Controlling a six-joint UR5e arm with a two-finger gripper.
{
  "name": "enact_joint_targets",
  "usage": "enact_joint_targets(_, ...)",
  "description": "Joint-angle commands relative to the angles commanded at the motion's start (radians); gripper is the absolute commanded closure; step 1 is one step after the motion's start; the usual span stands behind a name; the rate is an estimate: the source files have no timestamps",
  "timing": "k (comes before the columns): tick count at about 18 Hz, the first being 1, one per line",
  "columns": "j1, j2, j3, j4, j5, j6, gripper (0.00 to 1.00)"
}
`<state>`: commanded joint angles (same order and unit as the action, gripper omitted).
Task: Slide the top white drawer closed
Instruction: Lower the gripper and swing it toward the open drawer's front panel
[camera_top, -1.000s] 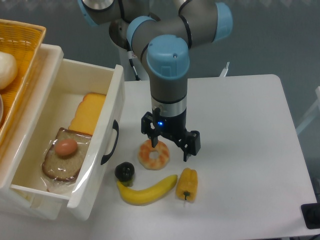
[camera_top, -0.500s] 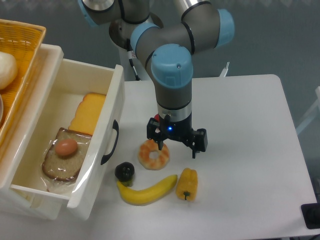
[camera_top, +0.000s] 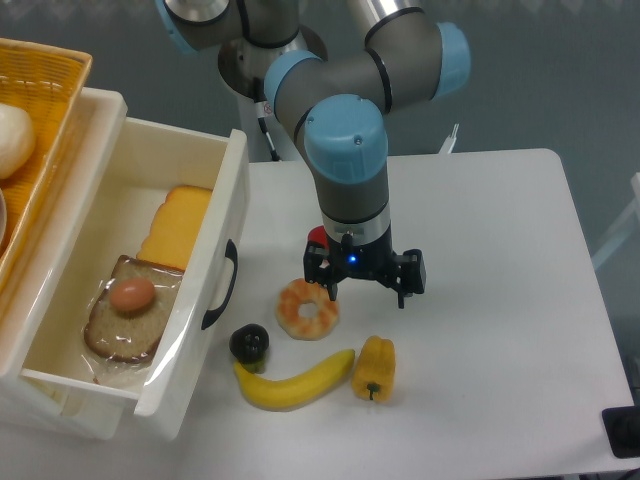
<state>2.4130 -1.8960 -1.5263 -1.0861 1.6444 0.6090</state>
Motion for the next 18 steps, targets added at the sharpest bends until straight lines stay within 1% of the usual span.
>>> enact_joint_targets(3,-0.026,-0.002,-0.008,-0.003,0.005,-0.026,0.0)
enact_joint_targets(7,-0.051,-0.02,-0.015,-0.005,0.003,-0.089,0.0)
enact_joint_targets(9,-0.055,-0.025,-0.023,-0.008,-0.012,-0.086,0.0)
enact_joint_targets(11,-0.071,-0.043,-0.029,-0.011,-0.035,-0.095,0.0)
enact_joint_targets(16,-0.083,-0.072,-0.035,-0.011,-0.051,-0.12,0.0)
enact_joint_targets(18,-0.08,-0.078,-0.035,-0.012,-0.098,-0.13,0.0)
